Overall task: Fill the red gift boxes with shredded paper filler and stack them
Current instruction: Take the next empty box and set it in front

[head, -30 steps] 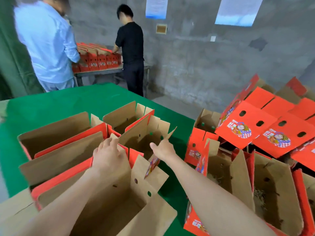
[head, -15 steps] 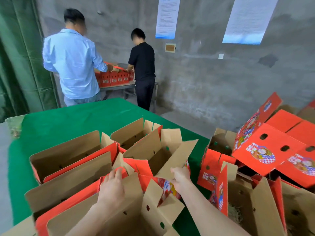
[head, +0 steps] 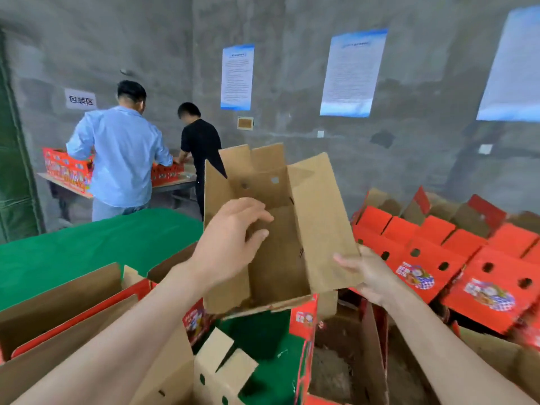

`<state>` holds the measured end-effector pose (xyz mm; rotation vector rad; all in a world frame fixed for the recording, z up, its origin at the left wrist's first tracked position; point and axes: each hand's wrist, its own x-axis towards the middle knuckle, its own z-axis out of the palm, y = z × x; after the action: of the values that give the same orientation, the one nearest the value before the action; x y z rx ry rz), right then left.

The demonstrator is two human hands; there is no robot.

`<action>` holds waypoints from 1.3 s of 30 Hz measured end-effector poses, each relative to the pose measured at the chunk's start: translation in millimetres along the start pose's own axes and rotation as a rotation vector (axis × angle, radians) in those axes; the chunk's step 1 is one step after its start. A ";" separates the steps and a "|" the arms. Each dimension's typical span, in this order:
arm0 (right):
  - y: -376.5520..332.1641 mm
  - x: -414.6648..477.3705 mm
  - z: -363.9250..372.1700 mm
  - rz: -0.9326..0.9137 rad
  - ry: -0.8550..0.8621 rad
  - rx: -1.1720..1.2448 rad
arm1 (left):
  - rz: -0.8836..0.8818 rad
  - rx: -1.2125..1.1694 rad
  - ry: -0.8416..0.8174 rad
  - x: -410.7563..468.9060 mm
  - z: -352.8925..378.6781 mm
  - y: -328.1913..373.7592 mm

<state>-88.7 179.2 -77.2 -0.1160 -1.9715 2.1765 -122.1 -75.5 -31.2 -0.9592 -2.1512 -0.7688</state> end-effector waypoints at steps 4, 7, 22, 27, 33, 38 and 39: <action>-41.4 -58.2 -62.6 -0.086 -0.025 -0.163 | 0.203 0.089 -0.147 13.5 -12.6 67.9; -72.8 -112.8 -109.2 -0.096 -0.045 -0.283 | 0.393 0.214 -0.236 18.4 -19.2 119.1; -62.8 -314.4 -295.4 0.469 -0.228 -0.510 | 0.740 0.116 -0.690 -34.2 120.5 330.3; 0.4 -332.4 -327.6 0.624 -0.276 -0.642 | 0.673 0.012 -0.963 -82.9 193.7 357.0; 76.6 -326.2 -319.9 0.349 0.036 -0.839 | 0.542 0.104 -1.190 -156.3 277.5 341.7; 82.4 -323.6 -323.0 0.291 0.009 -0.874 | 0.367 0.042 -1.129 -179.5 294.4 329.0; 83.1 -323.7 -322.7 0.290 0.029 -0.811 | 0.344 0.018 -1.067 -179.7 293.8 328.8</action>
<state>281.6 421.4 -218.8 -0.5704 -2.8246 1.3376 137.6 246.5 -266.8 -1.9637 -2.6754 -0.0103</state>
